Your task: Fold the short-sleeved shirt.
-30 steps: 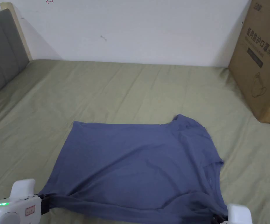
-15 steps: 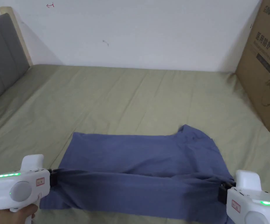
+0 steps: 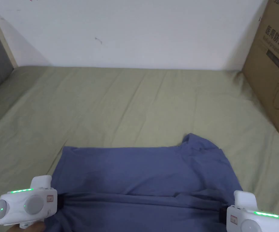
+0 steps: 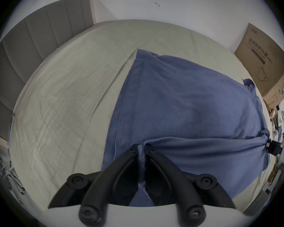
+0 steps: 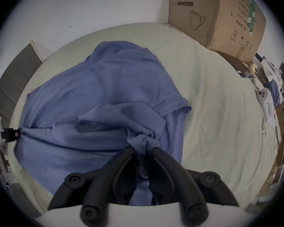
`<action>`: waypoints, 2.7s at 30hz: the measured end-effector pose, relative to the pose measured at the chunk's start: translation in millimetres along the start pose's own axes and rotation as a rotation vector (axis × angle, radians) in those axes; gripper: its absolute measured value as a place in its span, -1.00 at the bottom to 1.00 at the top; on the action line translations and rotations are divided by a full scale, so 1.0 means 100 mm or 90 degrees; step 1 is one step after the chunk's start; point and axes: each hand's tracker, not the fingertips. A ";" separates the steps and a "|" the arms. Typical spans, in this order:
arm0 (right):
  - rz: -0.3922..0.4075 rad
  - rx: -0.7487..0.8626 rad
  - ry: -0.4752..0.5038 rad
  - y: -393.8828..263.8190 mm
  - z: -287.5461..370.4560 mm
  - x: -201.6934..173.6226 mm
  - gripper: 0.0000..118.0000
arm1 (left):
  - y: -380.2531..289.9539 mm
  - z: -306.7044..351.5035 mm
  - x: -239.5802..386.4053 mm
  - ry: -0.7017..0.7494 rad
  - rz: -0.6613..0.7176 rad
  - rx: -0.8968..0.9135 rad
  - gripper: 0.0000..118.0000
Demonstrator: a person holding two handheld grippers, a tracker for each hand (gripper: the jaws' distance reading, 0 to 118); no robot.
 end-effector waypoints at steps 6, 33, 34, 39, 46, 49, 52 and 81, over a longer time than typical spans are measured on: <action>-0.013 0.113 0.037 0.18 1.02 -0.15 0.75 | 0.08 0.58 0.08 -0.078 0.039 0.068 0.69; 0.058 0.564 -0.009 -0.06 3.14 -0.61 -1.00 | -0.61 2.66 0.71 -0.067 -0.129 0.518 -1.00; 0.057 0.563 -0.009 -0.06 3.13 -0.61 -1.00 | -0.60 2.63 0.70 -0.065 -0.126 0.512 -1.00; 0.050 0.545 -0.007 -0.04 3.07 -0.53 -1.00 | -0.50 2.34 0.50 -0.077 -0.091 0.391 -1.00; 0.043 0.517 -0.013 -0.03 2.87 -0.49 -1.00 | -0.43 1.63 0.08 -0.064 -0.017 0.178 -0.95; 0.036 0.499 -0.012 -0.02 2.77 -0.47 -1.00 | -0.43 1.28 -0.08 -0.027 0.008 0.079 -0.01; 0.032 0.480 -0.008 -0.01 2.67 -0.46 -1.00 | -0.49 0.98 -0.15 0.001 0.024 0.043 0.29; -0.056 -0.069 0.006 -0.60 0.50 0.11 0.41 | -0.48 1.01 -0.15 -0.049 -0.003 0.053 -0.87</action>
